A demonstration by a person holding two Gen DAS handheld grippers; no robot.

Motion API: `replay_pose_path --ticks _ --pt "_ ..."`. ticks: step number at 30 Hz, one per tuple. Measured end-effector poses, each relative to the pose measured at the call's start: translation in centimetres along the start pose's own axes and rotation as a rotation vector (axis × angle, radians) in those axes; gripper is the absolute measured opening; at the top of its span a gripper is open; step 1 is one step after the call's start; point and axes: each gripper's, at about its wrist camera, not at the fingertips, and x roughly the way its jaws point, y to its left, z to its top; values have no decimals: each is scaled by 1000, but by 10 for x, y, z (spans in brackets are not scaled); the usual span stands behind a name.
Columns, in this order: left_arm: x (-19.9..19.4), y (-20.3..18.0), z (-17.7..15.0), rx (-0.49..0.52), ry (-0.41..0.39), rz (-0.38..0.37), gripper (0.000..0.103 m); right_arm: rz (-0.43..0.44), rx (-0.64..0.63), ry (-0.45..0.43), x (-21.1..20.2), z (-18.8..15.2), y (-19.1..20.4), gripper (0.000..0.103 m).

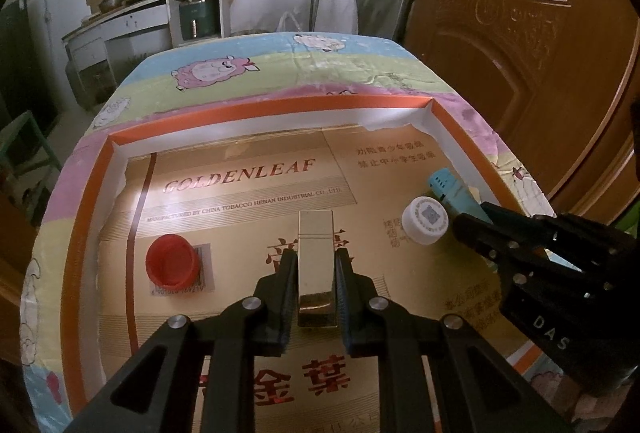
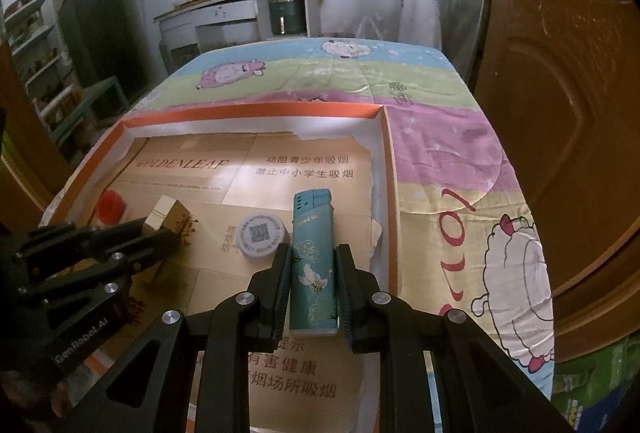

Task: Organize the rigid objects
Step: 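Lower the gold pack into the box lid and open the left gripper while the right gripper lowers the lighter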

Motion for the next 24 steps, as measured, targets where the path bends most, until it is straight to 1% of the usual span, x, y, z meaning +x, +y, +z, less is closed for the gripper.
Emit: replay_pose_path --ticks 4,8,14,16,18,20,24 --pt "0 0 0 1 -9 -3 20 0 -1 -1 0 0 1 23" --pt "-1 2 0 -9 -20 -6 26 -2 -4 -9 -1 0 0 23" --pt "-4 3 -2 -11 -33 -6 28 4 5 -14 -4 -1 -2 24" --pt "-6 3 -2 -14 -37 -5 31 8 8 -15 -5 -2 -3 24" --pt "-7 4 -2 -15 -44 -3 40 8 11 -16 -7 -2 -4 24" --pt "-11 5 -3 -18 -53 -6 43 9 13 -19 -9 -3 -4 24" --pt "-21 7 -4 -22 -73 -17 44 11 18 -27 -15 -4 -5 24"
